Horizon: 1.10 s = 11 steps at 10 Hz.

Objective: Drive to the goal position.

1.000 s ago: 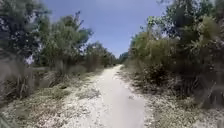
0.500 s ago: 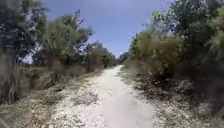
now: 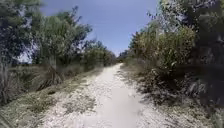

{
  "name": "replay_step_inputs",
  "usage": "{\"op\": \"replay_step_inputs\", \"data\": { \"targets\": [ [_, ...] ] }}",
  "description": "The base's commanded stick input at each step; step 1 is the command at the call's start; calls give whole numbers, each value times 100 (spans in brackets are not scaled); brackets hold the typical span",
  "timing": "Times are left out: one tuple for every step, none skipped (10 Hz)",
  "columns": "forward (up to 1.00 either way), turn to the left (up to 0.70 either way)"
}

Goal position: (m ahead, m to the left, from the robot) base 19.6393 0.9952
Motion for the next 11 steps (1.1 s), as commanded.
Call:
{"op": "replay_step_inputs", "data": {
  "targets": [
    [50, 0],
    [50, 0],
    [50, 0],
    [50, 0],
    [50, 0],
    [50, 0],
    [50, 0],
    [50, 0],
    [50, 0],
    [50, 0],
    [50, 0]
  ]
}}
